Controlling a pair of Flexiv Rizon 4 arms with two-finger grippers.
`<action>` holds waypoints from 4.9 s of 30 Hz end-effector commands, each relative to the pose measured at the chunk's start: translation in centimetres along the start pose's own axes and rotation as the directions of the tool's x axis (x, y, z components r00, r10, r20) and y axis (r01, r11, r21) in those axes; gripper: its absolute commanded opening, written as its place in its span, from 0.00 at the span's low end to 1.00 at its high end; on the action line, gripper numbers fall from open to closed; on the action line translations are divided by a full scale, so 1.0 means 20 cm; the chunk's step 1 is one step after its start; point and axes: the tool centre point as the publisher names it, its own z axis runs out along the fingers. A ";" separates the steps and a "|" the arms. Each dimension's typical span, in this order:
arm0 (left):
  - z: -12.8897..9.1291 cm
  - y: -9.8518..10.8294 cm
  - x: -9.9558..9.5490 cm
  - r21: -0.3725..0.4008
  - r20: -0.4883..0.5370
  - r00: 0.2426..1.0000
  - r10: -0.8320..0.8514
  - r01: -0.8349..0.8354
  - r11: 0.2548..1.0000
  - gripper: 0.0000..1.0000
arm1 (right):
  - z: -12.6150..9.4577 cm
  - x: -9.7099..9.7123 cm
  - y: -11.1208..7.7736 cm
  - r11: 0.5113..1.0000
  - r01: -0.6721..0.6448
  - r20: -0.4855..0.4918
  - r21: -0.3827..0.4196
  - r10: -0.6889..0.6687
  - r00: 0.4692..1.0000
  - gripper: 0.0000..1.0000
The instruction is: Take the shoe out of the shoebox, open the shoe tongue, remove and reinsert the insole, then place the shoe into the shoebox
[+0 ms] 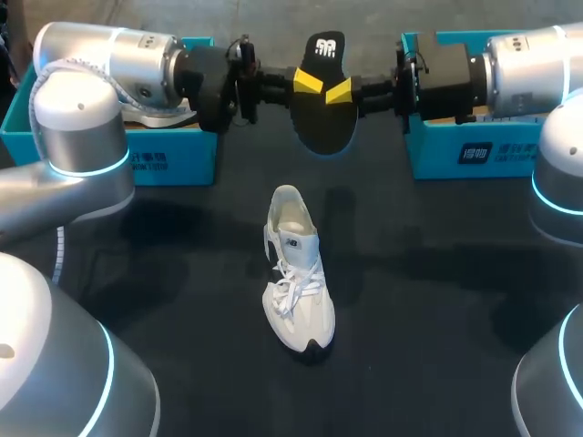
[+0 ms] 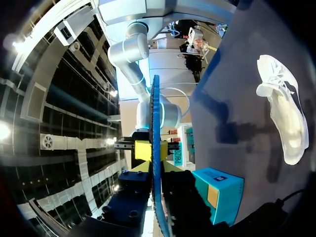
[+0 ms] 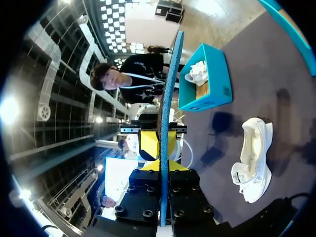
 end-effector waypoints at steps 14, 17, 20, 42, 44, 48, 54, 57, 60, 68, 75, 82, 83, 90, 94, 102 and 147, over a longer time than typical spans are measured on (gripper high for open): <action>-0.21 0.04 -0.01 0.075 -0.068 0.996 0.050 -0.045 0.996 1.00 | -0.09 -0.01 0.04 0.992 0.096 0.028 -0.079 -0.094 0.995 0.00; -0.25 0.03 0.01 0.106 -0.088 0.995 0.051 -0.042 0.993 1.00 | -0.11 -0.01 0.05 0.980 0.163 0.040 -0.113 -0.159 0.986 0.00; -0.29 0.02 0.05 0.140 -0.135 0.989 0.058 -0.039 0.989 1.00 | -0.11 0.01 0.06 0.959 0.256 0.062 -0.121 -0.250 0.966 0.00; -0.41 0.01 0.33 0.216 -0.417 0.897 0.147 -0.060 0.975 1.00 | -0.08 0.13 0.13 0.818 0.564 0.131 -0.113 -0.551 0.824 0.00; -0.41 0.00 0.36 0.210 -0.419 0.897 0.141 -0.055 0.976 1.00 | -0.08 0.13 0.13 0.812 0.572 0.129 -0.115 -0.559 0.819 0.00; -0.42 0.00 0.42 0.190 -0.428 0.894 0.131 -0.052 0.980 1.00 | -0.08 0.13 0.13 0.805 0.581 0.128 -0.121 -0.567 0.813 0.00; -0.41 0.01 0.47 0.169 -0.430 0.893 0.131 -0.064 0.984 1.00 | -0.07 0.11 0.13 0.812 0.570 0.125 -0.120 -0.558 0.821 0.00; -0.41 0.01 0.49 0.164 -0.429 0.894 0.130 -0.064 0.984 1.00 | -0.07 0.11 0.13 0.815 0.567 0.126 -0.118 -0.554 0.823 0.00; -0.41 0.01 0.51 0.160 -0.436 0.891 0.128 -0.063 0.985 1.00 | -0.07 0.11 0.13 0.816 0.566 0.128 -0.116 -0.553 0.824 0.00; -0.40 0.01 0.51 0.159 -0.441 0.889 0.122 -0.056 0.986 1.00 | -0.07 0.10 0.14 0.817 0.566 0.115 -0.115 -0.555 0.824 0.00; -0.40 0.01 0.51 0.159 -0.441 0.889 0.122 -0.056 0.986 1.00 | -0.07 0.10 0.14 0.817 0.566 0.115 -0.115 -0.555 0.824 0.00; -0.40 0.01 0.51 0.159 -0.441 0.889 0.122 -0.056 0.986 1.00 | -0.07 0.10 0.14 0.817 0.566 0.115 -0.115 -0.555 0.824 0.00; -0.40 0.01 0.51 0.159 -0.441 0.889 0.122 -0.056 0.986 1.00 | -0.07 0.10 0.14 0.817 0.566 0.115 -0.115 -0.555 0.824 0.00; -0.40 0.01 0.51 0.159 -0.441 0.889 0.122 -0.056 0.986 1.00 | -0.07 0.10 0.14 0.817 0.566 0.115 -0.115 -0.555 0.824 0.00; -0.40 0.01 0.51 0.159 -0.441 0.889 0.122 -0.056 0.986 1.00 | -0.07 0.10 0.14 0.817 0.566 0.115 -0.115 -0.555 0.824 0.00; -0.40 0.01 0.51 0.159 -0.441 0.889 0.122 -0.056 0.986 1.00 | -0.11 0.03 0.33 0.737 0.660 0.084 -0.148 -0.656 0.750 0.00; -0.45 0.07 0.73 0.184 -0.434 0.896 0.092 -0.012 0.983 1.00 | 0.04 -0.34 0.47 0.640 0.752 0.011 -0.155 -0.760 0.650 0.00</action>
